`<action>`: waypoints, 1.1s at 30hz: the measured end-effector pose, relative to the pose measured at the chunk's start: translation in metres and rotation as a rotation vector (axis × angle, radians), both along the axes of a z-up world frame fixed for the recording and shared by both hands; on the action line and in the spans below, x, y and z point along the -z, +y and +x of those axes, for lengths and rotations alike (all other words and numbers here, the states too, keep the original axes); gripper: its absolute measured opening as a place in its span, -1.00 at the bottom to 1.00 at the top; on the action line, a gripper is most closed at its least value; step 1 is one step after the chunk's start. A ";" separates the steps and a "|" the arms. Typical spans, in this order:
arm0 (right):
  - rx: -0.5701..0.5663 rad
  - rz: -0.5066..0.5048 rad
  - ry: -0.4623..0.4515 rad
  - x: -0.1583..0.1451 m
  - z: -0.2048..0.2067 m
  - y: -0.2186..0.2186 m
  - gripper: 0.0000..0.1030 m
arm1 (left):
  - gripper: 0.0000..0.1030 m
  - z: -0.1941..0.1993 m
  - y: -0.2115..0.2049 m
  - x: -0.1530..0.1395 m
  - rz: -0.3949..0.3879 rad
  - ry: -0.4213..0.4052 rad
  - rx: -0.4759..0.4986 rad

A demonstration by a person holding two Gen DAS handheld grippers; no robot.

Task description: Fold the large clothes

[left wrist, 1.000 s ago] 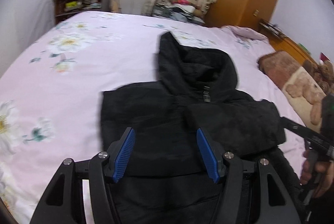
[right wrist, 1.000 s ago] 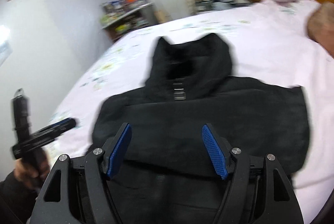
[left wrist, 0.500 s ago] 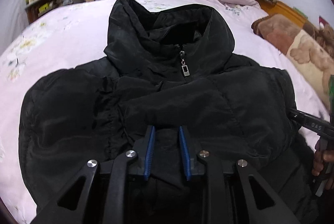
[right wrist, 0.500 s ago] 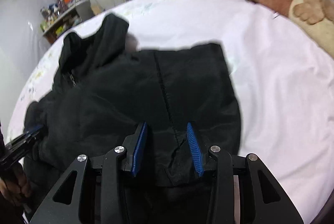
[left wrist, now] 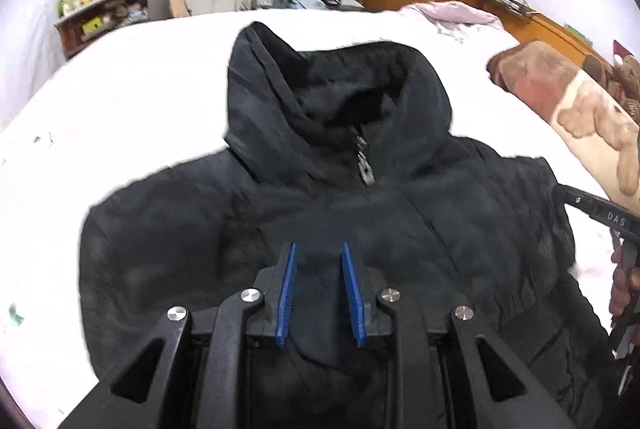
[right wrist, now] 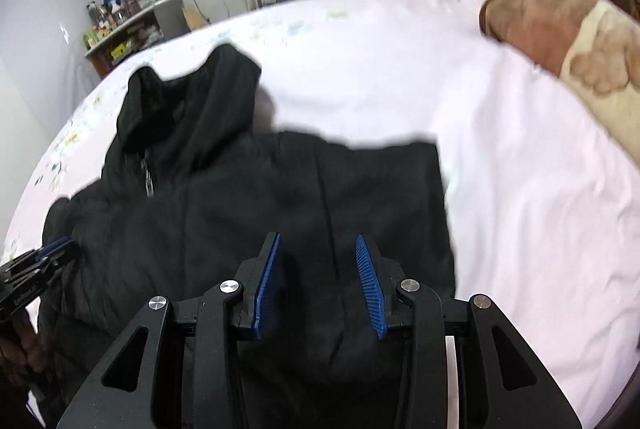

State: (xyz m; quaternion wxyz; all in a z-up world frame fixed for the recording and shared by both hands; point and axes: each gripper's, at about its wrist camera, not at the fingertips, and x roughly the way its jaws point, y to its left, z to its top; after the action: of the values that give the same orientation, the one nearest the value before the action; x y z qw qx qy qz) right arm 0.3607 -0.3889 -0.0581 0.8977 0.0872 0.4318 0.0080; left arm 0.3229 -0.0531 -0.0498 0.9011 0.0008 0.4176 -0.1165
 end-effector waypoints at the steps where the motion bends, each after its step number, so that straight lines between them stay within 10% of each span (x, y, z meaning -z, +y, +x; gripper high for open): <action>1: -0.003 -0.010 -0.004 -0.002 0.008 -0.001 -0.25 | -0.49 0.005 0.001 0.001 0.018 0.001 -0.012; 11: -0.028 -0.099 0.128 0.053 0.046 0.006 -0.23 | -0.46 0.023 -0.004 0.036 0.064 0.054 -0.033; 25: -0.098 -0.020 -0.023 -0.011 -0.034 0.028 -0.23 | -0.46 -0.026 0.078 -0.001 0.095 -0.014 -0.178; 33: -0.159 -0.073 0.106 0.043 -0.013 0.057 -0.23 | -0.46 -0.021 0.093 0.039 0.088 0.071 -0.210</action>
State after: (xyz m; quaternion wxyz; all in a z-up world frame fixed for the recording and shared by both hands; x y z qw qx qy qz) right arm 0.3477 -0.3324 -0.1014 0.8727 0.0202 0.4842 0.0586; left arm 0.3021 0.0396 -0.0885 0.8921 -0.0075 0.4517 -0.0027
